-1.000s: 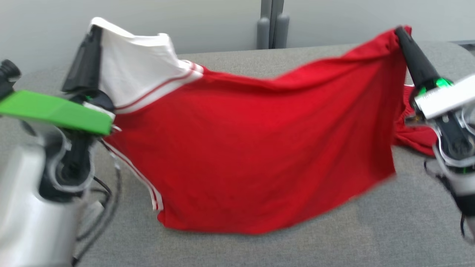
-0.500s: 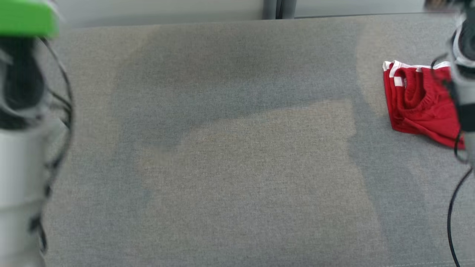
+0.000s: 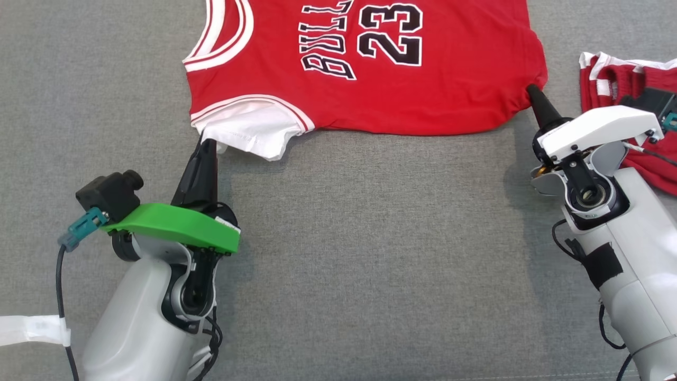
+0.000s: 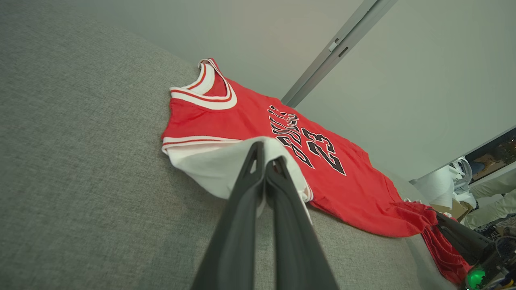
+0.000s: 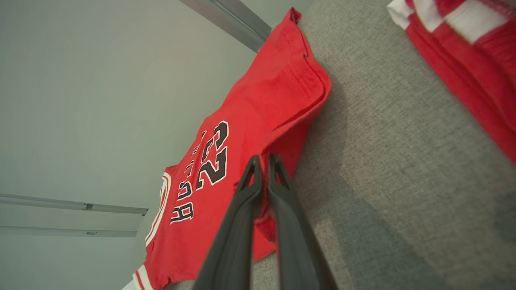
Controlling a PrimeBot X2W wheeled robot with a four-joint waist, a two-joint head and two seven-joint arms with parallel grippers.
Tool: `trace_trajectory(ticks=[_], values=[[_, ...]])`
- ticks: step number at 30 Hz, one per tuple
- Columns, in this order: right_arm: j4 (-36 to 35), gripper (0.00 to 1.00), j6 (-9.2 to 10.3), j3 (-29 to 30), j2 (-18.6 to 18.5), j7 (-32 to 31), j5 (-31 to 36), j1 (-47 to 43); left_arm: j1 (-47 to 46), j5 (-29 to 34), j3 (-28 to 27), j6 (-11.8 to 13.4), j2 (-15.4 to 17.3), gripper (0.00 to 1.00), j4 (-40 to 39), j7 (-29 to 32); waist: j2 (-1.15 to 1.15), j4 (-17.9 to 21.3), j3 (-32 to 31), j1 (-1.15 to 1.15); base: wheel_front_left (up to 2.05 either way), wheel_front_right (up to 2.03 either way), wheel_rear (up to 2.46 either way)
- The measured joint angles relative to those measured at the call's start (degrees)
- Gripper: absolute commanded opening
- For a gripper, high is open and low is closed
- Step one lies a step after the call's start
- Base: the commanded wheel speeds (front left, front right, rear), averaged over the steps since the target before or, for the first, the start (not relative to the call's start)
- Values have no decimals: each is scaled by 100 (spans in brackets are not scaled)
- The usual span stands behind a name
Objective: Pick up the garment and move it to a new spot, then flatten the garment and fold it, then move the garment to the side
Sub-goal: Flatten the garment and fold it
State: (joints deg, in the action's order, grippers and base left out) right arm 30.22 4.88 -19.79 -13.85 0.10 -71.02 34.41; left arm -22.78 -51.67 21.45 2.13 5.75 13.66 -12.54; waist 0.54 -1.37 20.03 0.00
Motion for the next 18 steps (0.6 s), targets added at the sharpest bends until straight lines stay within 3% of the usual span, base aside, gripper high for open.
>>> trace_trajectory(ticks=[4,13,18], values=[[109,0,-272,51,154,-23,-232,-10,44,79,31,-247,48,0,57,-122,0,-57,16,0,0,0,0],[77,0,-995,285,160,223,-430,-541,655,321,-192,-489,66,0,45,-189,0,-104,-330,0,0,0,0],[-38,0,-1093,442,165,435,-604,-992,1068,383,-438,-579,-2,0,-181,-188,0,-145,-609,0,0,0,0]])
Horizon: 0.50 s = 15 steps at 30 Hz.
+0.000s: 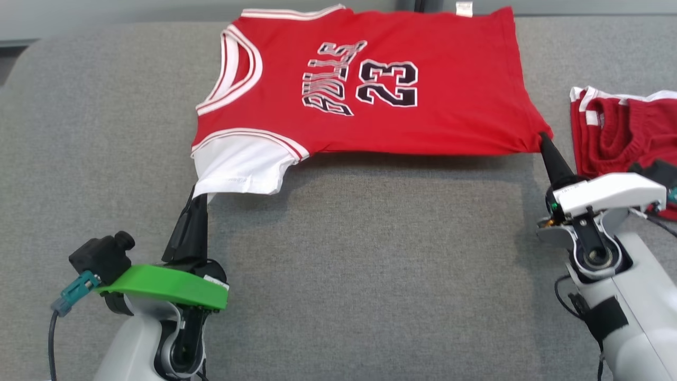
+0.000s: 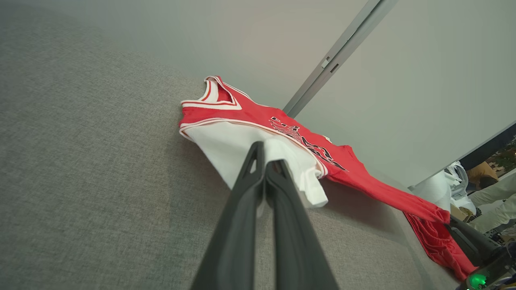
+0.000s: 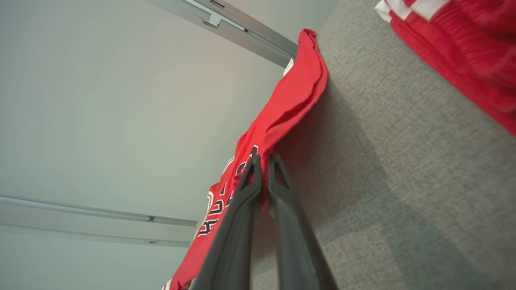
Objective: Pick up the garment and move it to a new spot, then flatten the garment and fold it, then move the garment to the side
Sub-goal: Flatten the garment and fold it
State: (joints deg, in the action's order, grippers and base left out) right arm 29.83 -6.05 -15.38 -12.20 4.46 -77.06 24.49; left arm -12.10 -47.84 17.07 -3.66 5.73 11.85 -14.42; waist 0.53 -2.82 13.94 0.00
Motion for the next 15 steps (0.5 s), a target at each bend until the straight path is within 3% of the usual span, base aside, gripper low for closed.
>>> trace_trajectory(ticks=[6,15], values=[[-401,0,-51,8,-37,63,-103,-748,517,288,-5,-190,-57,0,-502,0,0,-71,-386,0,0,0,0],[-894,0,-49,-465,-479,-121,146,-2098,1524,647,592,-245,489,0,-661,0,0,-174,-937,0,0,0,0]])
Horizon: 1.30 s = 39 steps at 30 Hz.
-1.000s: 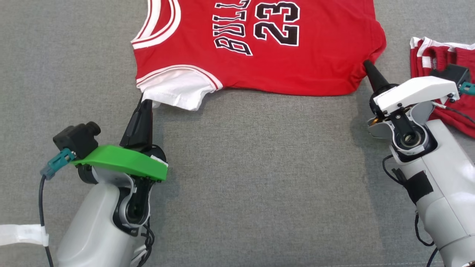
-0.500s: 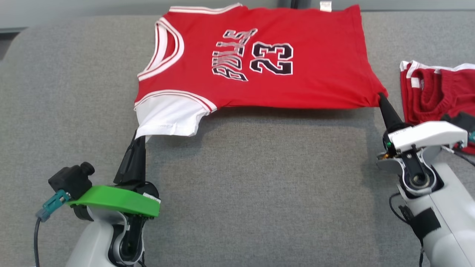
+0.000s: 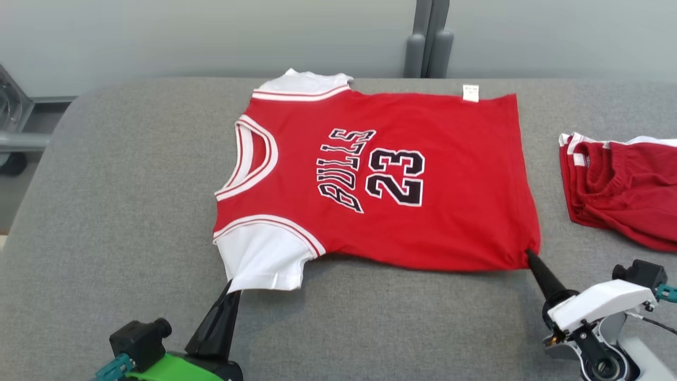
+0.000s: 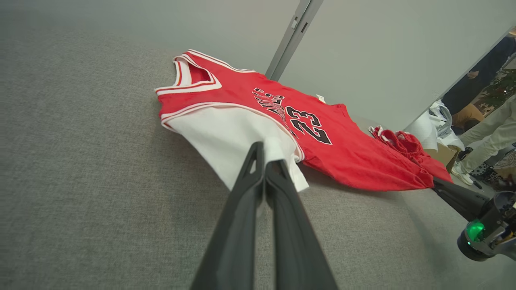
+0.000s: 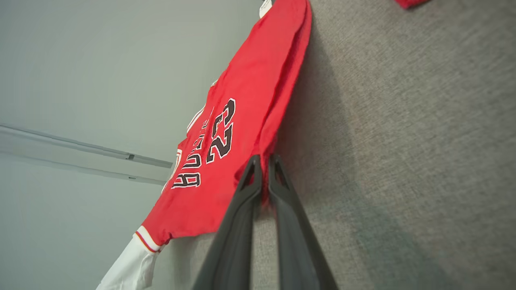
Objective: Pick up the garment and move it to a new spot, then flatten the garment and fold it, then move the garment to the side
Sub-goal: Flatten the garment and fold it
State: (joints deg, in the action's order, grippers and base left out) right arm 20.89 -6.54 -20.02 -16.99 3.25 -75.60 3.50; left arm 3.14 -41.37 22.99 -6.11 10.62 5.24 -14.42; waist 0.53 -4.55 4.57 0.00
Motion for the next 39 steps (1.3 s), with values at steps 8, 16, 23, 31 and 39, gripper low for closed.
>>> trace_trajectory(ticks=[8,16,23,31,39], values=[[-739,0,0,-236,-331,-249,112,-476,426,-84,118,-53,232,0,-443,1,0,99,-242,0,0,0,0],[-1336,0,68,49,-862,-344,62,-1127,843,-421,107,-98,566,0,-928,1,0,193,-446,0,0,0,0],[-1702,0,282,-11,-1042,-617,-118,-1669,1290,-503,230,-101,781,0,-1140,136,0,206,-499,0,0,0,0],[-1645,0,468,-159,-984,-739,-108,-1744,1362,-537,567,-101,853,0,-1113,505,0,270,-532,0,0,0,0],[-1200,0,613,-75,-748,-589,-69,-1666,1361,-586,601,-90,846,0,-845,732,0,271,-470,0,0,0,0]])
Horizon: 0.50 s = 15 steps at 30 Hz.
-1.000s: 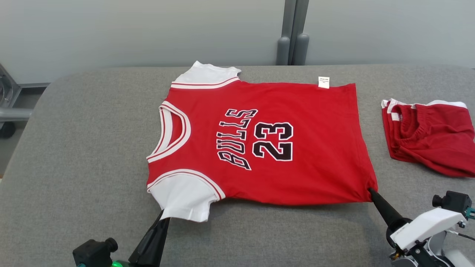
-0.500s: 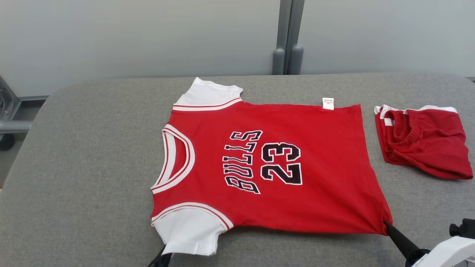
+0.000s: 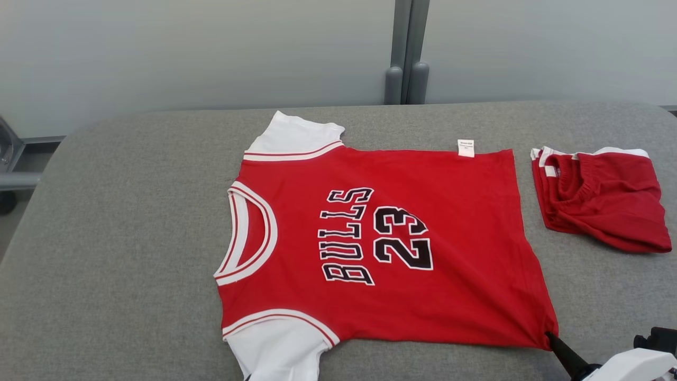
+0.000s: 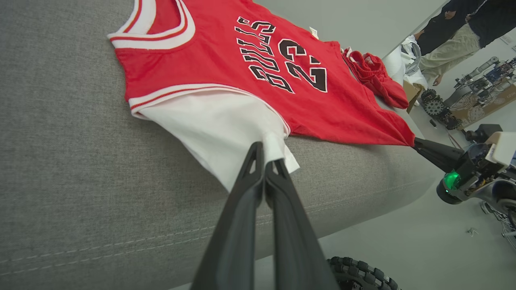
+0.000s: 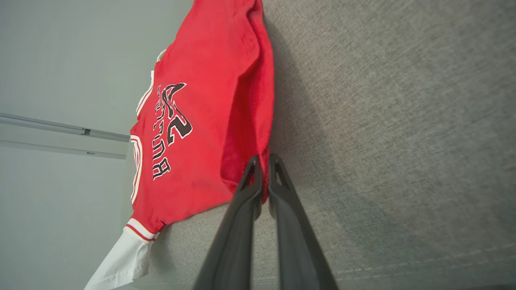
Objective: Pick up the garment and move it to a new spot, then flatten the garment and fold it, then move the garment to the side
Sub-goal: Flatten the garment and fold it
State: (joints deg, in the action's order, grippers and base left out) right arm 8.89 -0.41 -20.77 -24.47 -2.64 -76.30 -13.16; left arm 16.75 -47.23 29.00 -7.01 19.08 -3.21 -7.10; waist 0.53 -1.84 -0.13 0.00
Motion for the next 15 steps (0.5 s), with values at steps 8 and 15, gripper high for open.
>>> trace_trajectory(ticks=[8,15], values=[[537,18,43,59,405,166,-121,252,-63,-51,-107,46,-40,0,90,0,0,71,186,0,0,0,0],[871,100,-21,226,489,360,-170,329,-164,-93,-96,46,-42,0,144,111,0,118,349,0,0,0,0]])
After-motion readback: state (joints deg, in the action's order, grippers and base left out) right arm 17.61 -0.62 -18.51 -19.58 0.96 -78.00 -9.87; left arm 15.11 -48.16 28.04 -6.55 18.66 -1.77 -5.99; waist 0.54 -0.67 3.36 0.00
